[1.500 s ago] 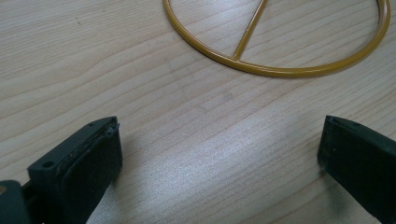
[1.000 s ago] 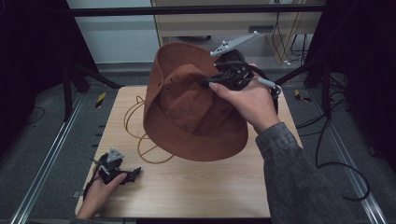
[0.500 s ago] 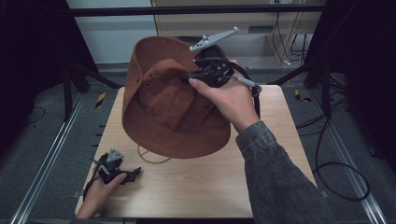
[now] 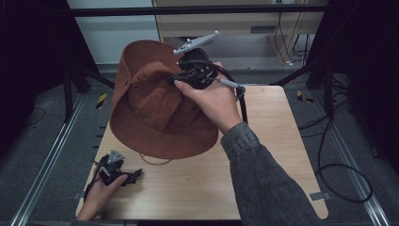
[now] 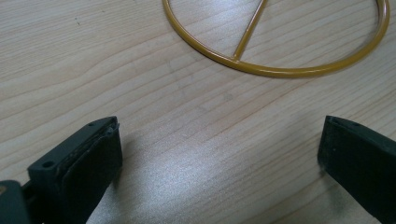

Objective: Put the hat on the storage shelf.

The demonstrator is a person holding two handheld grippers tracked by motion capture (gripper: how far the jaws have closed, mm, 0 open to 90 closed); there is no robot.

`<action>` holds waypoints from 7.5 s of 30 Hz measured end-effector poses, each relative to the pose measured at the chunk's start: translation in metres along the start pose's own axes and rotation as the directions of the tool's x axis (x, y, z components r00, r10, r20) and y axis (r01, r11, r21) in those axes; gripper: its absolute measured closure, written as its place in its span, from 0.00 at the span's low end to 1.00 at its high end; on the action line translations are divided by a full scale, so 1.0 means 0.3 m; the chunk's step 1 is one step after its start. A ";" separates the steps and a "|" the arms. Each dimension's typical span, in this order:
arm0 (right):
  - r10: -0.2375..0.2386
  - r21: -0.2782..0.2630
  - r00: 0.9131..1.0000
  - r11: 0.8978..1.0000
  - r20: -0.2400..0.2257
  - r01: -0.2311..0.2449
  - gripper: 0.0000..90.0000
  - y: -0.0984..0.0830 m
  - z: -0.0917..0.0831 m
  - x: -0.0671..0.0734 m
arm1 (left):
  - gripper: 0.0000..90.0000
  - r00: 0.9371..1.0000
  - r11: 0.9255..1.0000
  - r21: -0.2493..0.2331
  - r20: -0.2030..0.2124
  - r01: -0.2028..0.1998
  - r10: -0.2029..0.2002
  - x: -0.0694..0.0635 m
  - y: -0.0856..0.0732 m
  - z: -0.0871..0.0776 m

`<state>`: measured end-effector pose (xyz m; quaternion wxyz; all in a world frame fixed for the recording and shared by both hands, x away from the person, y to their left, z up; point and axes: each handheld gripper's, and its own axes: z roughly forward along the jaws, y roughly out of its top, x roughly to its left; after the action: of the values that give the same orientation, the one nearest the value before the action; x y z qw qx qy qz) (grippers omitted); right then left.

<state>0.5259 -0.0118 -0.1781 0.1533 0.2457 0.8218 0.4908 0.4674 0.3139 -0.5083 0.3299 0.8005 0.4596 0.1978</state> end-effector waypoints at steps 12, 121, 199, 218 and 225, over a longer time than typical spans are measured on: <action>-0.003 0.007 1.000 1.000 -0.007 0.003 0.99 0.022 0.059 0.013 | 0.00 1.000 1.000 0.000 0.000 0.001 -0.001 0.000 0.000 0.000; 0.029 0.124 0.997 0.992 -0.066 -0.021 0.73 -0.012 0.352 0.048 | 0.00 1.000 1.000 0.004 0.001 -0.008 0.008 0.000 -0.001 -0.001; 0.163 0.007 0.973 0.986 0.161 -0.166 0.12 -0.413 -0.122 -0.145 | 0.00 1.000 1.000 0.001 0.000 -0.005 0.005 -0.002 -0.006 -0.005; 0.167 0.002 0.948 0.985 0.270 -0.175 0.14 -0.791 -0.214 -0.188 | 0.00 1.000 1.000 0.002 -0.002 -0.009 0.009 -0.002 -0.006 -0.006; 0.219 0.031 0.927 0.970 0.305 -0.239 0.14 -0.969 -0.190 -0.213 | 0.00 1.000 1.000 0.002 -0.001 -0.007 0.007 -0.002 -0.006 -0.006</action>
<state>0.4773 -0.2045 -0.4070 0.2091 0.4164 0.7709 0.4343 0.4649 0.3146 -0.5085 0.3281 0.8024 0.4571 0.1991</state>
